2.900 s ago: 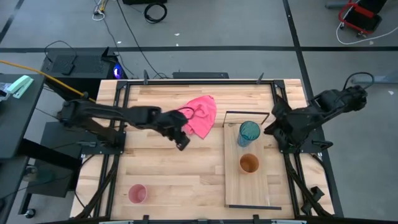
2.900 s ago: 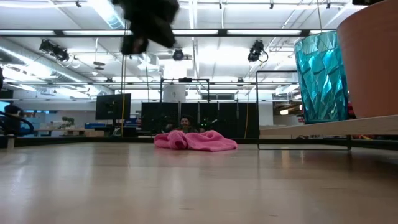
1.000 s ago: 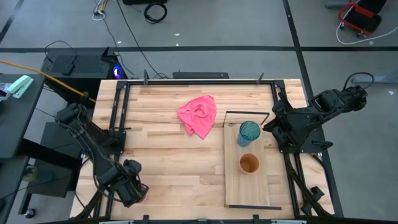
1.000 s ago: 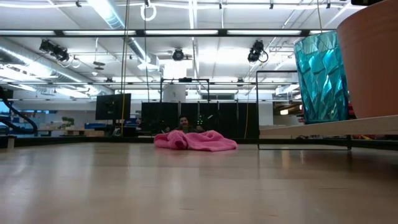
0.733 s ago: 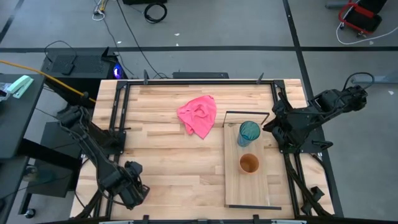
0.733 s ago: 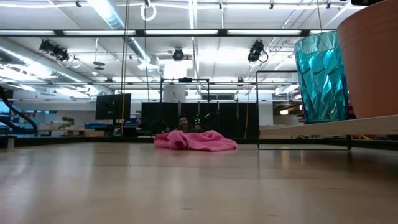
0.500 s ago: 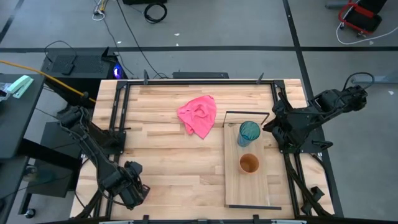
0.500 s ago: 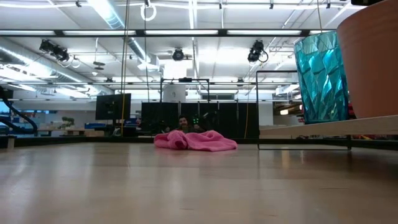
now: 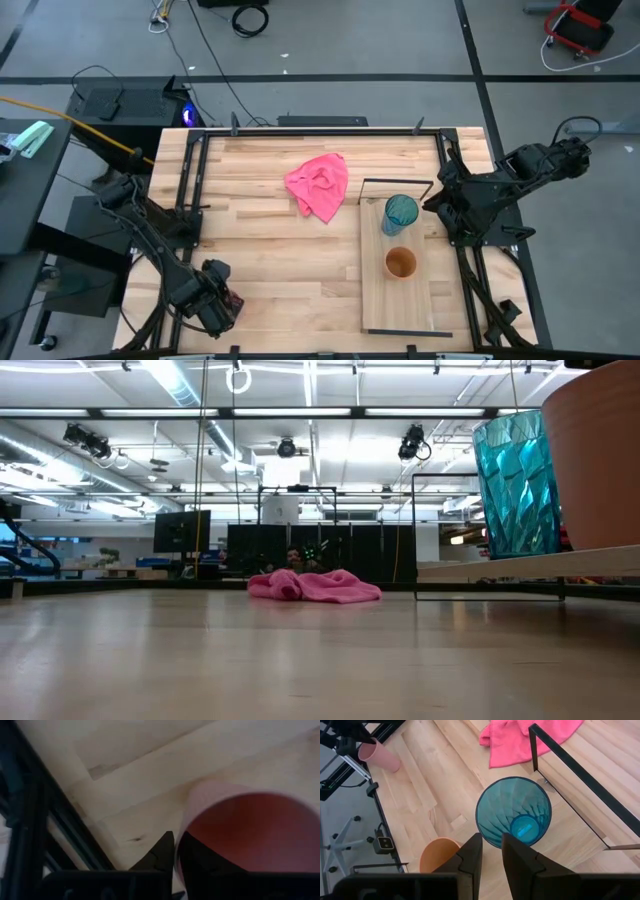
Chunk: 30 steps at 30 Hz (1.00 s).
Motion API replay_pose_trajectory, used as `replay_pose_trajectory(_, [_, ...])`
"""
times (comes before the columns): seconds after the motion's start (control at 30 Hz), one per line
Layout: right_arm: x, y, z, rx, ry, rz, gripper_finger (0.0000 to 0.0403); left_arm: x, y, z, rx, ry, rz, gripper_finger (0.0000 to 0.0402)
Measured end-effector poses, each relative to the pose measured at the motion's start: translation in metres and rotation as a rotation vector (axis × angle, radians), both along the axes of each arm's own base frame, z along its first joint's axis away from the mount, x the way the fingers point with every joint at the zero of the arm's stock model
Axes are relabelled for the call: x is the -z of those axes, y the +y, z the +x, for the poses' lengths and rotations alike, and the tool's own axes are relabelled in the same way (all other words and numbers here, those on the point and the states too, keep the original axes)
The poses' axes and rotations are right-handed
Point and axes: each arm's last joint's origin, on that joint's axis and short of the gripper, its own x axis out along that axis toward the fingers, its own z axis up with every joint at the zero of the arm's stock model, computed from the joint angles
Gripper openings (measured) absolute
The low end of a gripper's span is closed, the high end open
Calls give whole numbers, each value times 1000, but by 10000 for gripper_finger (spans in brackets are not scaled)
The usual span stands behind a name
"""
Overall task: Stack small to large cups/mugs on shelf
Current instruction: Put the pink cup on the shelf
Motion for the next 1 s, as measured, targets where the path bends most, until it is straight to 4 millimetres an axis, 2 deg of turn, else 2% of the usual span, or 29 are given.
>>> replay_pose_trajectory(0.1, [0,0,0,-1,0,-1,80,-1,1,2,-1,-8,-3,12])
replay_pose_trajectory(0.3, [0,0,0,-6,1,-6,80,-4,9,12,28,-29,-9,15])
replay_pose_trajectory(0.43, [0,0,0,-6,1,-6,80,-19,24,27,59,-81,-40,9])
replay_pose_trajectory(0.67, [0,0,0,-6,3,-6,80,-65,61,64,132,-261,-77,9])
replay_pose_trajectory(0.8, [0,0,0,-10,6,-3,80,-99,87,87,216,-401,-67,9])
replay_pose_trajectory(1.0, [0,0,0,-12,7,-1,80,-147,128,107,240,-590,7,9])
